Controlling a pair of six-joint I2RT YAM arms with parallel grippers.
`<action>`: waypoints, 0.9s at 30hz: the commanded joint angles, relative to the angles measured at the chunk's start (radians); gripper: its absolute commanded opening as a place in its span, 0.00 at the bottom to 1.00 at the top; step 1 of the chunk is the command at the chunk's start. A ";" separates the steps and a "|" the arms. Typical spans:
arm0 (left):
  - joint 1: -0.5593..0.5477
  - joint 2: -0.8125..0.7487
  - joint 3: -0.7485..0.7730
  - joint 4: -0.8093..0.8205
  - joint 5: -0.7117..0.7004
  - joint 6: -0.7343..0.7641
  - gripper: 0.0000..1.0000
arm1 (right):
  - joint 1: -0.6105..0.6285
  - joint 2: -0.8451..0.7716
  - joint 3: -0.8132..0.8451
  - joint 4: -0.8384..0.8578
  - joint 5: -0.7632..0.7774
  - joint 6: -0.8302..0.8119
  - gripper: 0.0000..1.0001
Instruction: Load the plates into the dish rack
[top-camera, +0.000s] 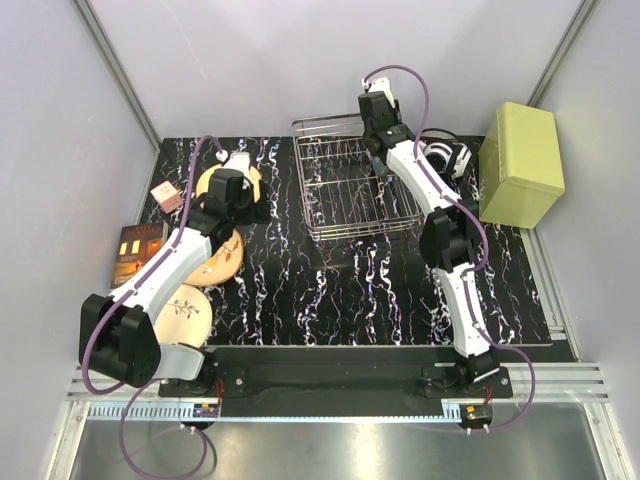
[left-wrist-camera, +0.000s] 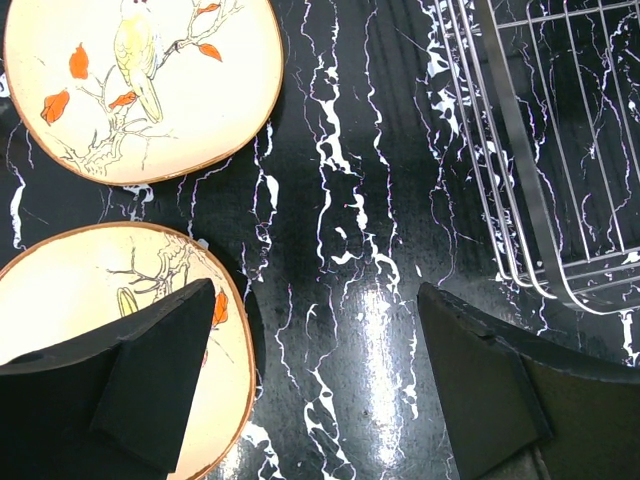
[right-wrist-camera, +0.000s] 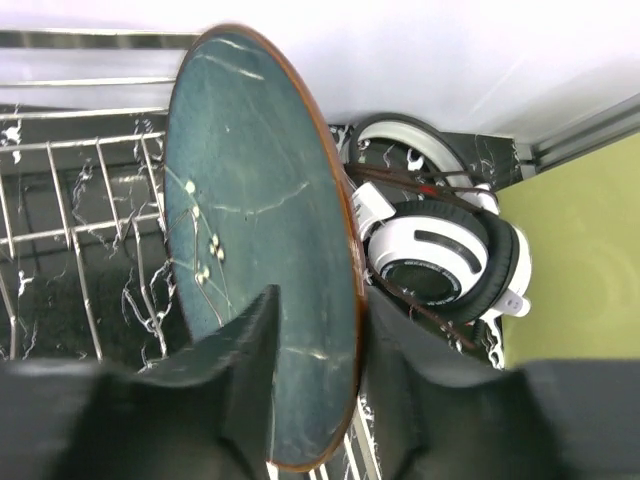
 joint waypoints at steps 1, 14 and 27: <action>0.013 -0.040 0.008 0.040 -0.035 0.024 0.91 | -0.002 -0.069 -0.005 0.076 0.036 -0.028 0.55; 0.138 0.070 0.097 0.008 -0.011 0.423 0.93 | 0.009 -0.472 -0.300 -0.080 -0.180 0.018 0.74; 0.251 0.121 0.088 -0.353 0.287 0.564 0.77 | 0.008 -0.718 -0.854 -0.179 -1.138 0.167 0.83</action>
